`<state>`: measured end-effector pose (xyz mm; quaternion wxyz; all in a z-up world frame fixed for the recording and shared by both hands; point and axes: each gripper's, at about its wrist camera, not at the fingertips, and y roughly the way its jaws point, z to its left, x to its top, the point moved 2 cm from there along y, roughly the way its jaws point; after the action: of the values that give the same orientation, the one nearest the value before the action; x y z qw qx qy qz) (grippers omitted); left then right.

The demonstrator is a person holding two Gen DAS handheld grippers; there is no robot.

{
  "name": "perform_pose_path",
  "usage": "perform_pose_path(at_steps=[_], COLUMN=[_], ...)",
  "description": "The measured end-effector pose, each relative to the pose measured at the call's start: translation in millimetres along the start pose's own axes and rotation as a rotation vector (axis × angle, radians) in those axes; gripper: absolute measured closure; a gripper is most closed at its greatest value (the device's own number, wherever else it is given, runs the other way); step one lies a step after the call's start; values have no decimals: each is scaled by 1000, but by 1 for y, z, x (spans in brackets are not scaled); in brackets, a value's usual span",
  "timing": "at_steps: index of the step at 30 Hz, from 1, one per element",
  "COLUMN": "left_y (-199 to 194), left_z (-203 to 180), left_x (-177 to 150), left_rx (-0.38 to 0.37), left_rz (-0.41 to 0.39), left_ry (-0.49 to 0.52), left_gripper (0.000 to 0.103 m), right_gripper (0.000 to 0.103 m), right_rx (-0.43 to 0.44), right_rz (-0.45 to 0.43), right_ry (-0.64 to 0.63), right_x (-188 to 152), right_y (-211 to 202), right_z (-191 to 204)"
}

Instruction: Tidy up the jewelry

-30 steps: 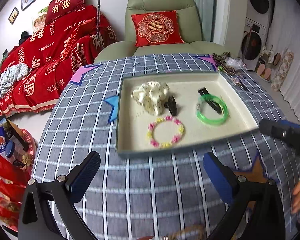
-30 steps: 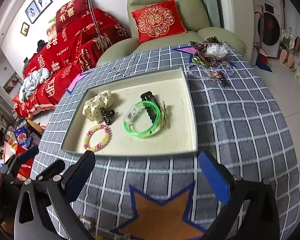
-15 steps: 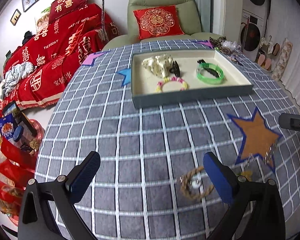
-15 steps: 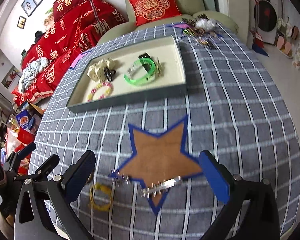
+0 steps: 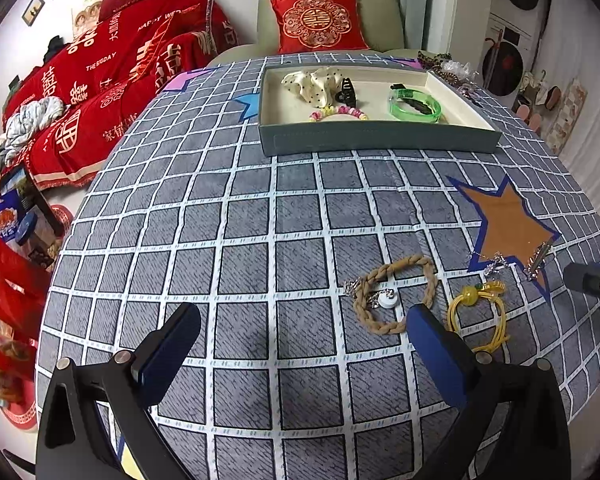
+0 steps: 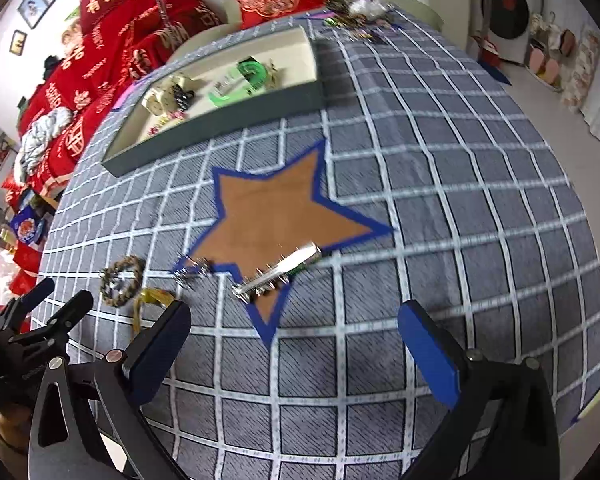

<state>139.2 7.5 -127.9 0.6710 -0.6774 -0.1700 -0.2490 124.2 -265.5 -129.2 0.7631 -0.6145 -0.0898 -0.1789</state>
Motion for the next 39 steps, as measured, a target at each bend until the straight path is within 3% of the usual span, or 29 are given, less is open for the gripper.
perform_pose_path(at_steps=[4, 6, 9, 13, 16, 20, 22, 25, 27, 29, 30, 32, 35, 39], left_y=[1, 3, 9, 12, 15, 17, 16, 14, 12, 12, 11, 9, 6, -2], left_z=[-1, -2, -2, -5, -11, -18, -22, -27, -31, -33, -35, -34, -26, -17], left_x=[-2, -2, -3, -4, -4, -3, -3, -3, -4, -3, -3, -4, -7, -8], left_rx=[1, 1, -9, -17, -21, -29, -34, -53, -85, -107, -114, -131, -188, -204], left_rz=[-2, 7, 28, 38, 50, 59, 57, 54, 54, 53, 49, 45, 43, 25], left_ry=[-11, -22, -41, -49, -35, -34, -28, -15, -10, -6, -3, -2, -43, -60], left_gripper=[0, 7, 7, 7, 18, 19, 26, 40, 58, 71, 82, 90, 90, 90], right_gripper=[0, 0, 0, 7, 14, 25, 26, 37, 51, 79, 78, 79, 79, 79], right_rx=[-26, -40, -65, -83, -118, -168, -198, -245, -239, -234, -229, -219, -189, -141], right_rz=[-2, -12, -33, -37, -43, -61, -61, -72, -82, -83, -83, -84, -90, -94], right_ry=[34, 57, 72, 66, 55, 30, -5, -72, -88, -95, -96, -95, -79, -51], right_x=[-3, -2, 2, 6, 7, 10, 10, 7, 5, 5, 5, 5, 2, -3], right_y=[4, 6, 9, 15, 22, 26, 28, 30, 28, 26, 25, 25, 22, 14], right_z=[-3, -4, -1, 8, 13, 22, 27, 35, 37, 38, 38, 37, 32, 24])
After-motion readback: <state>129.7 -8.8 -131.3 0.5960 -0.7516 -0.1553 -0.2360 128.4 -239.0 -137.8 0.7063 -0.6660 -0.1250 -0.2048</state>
